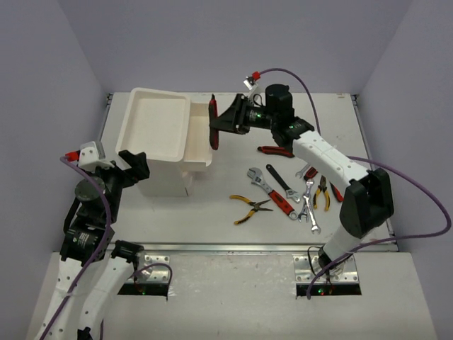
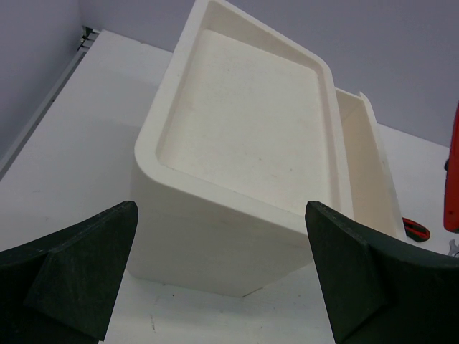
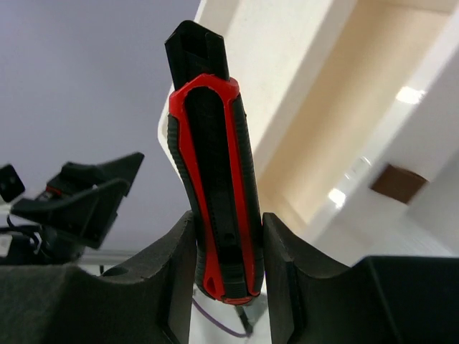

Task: Sort the tools into containers

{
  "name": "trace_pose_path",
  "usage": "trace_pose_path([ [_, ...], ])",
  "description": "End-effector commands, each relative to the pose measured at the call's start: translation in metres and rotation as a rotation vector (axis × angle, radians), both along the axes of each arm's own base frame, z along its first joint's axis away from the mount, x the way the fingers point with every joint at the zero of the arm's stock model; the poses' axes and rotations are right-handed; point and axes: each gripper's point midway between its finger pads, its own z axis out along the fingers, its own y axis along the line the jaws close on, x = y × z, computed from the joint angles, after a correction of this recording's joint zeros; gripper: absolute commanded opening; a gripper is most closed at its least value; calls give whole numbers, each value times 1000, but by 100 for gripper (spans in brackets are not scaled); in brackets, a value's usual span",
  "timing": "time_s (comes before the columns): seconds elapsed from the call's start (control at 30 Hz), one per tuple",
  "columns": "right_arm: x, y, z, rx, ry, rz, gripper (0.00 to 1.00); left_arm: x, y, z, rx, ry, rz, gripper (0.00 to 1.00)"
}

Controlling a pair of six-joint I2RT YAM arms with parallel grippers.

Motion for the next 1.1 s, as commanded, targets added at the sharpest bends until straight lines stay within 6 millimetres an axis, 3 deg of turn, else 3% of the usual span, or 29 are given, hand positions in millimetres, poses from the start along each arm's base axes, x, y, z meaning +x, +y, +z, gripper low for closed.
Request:
trace_pose_path([
  [0.0, 22, 25, 21, 48, 45, -121, 0, -1, 0, 9, -3, -39, 0, 100],
  [0.2, 37, 40, -2, -70, 69, -181, 4, -1, -1, 11, -5, -45, -8, 100],
  [0.23, 38, 40, -2, -77, 67, -184, 16, -1, -1, 11, -5, -45, -7, 100],
  [0.3, 38, 40, 1, -85, 59, -187, 27, -2, -1, 11, -6, -47, -8, 100],
  [0.37, 39, 38, 7, -104, 39, -195, 46, -2, -1, 11, -6, -49, -7, 100],
  [0.57, 41, 24, 36, -161, -35, -230, 67, -2, -2, 12, -7, -51, -11, 100],
  [0.67, 47, 17, 35, -217, -64, -226, 77, -3, -2, 12, -7, -52, -11, 100],
  [0.83, 74, -32, 27, -471, -271, -259, 83, -4, -1, 12, -7, -52, -6, 100],
  [0.93, 96, -91, -7, -751, -394, -255, 90, -6, -1, 14, -11, -65, -8, 100],
  [1.0, 94, -121, -35, -891, -432, -200, 90, -7, -1, 15, -12, -70, -10, 100],
  [1.03, 92, -148, -60, -963, -413, -186, 90, -6, -1, 15, -12, -70, -12, 100],
  [1.07, 94, -164, -69, -1008, -447, -162, 90, -6, -2, 15, -13, -69, -16, 100],
])
